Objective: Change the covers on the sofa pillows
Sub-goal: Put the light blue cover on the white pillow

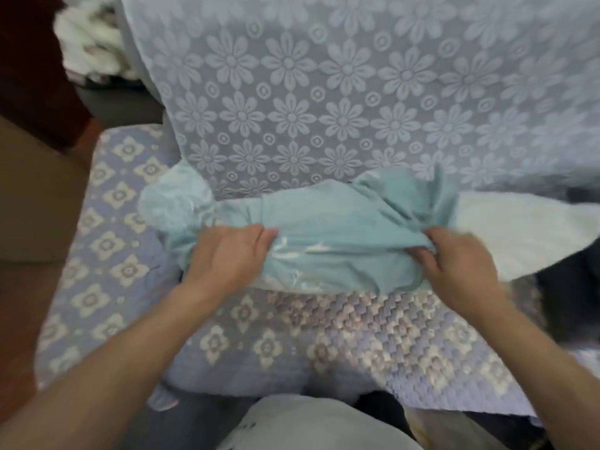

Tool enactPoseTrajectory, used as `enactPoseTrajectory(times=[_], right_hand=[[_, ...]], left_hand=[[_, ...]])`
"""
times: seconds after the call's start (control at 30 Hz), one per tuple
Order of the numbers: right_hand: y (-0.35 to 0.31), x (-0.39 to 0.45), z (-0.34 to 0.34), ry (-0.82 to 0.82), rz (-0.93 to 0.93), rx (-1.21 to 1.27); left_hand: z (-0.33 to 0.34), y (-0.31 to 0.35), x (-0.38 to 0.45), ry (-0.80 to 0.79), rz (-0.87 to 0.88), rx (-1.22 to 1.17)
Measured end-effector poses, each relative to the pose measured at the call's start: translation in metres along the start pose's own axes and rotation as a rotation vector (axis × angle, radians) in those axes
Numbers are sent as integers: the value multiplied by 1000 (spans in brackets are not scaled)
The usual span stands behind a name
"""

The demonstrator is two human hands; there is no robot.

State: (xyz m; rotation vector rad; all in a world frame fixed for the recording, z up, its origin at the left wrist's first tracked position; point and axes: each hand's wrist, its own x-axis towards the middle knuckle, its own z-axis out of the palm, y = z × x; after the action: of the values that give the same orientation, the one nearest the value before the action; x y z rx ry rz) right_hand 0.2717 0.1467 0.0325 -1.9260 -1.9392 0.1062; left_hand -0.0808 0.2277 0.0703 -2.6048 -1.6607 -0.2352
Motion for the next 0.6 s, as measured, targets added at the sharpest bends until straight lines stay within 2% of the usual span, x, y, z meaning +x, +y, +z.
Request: enactPoseTrajectory(times=[0.07, 0.1, 0.13, 0.2, 0.23, 0.27, 0.3, 0.37, 0.43, 0.6], right_hand=[[-7, -52, 15, -84, -6, -20], [-10, -82, 27, -176, 10, -34], [-14, -108, 43, -318, 45, -52], [-20, -144, 66, -776, 165, -80], [-20, -155, 75, -988, 255, -61], [-19, -156, 79, -1113, 358, -30], [-16, -152, 81, -1086, 475, 35], [-9, -133, 82, -865, 702, 156], [-1, -108, 85, -760, 774, 233], [-3, -65, 115, -834, 974, 514]], left_hand=[[16, 4, -45, -58, 52, 11], [34, 6, -73, -150, 28, -3], [52, 8, -100, -363, -62, -45], [95, 6, -155, -757, -297, -140], [110, 5, -175, -841, -392, -201], [118, 6, -184, -871, -467, -275], [122, 7, -188, -863, -505, -351], [121, 10, -178, -826, -551, -466], [116, 7, -165, -804, -632, -566], [112, 1, -145, -814, -818, -610]])
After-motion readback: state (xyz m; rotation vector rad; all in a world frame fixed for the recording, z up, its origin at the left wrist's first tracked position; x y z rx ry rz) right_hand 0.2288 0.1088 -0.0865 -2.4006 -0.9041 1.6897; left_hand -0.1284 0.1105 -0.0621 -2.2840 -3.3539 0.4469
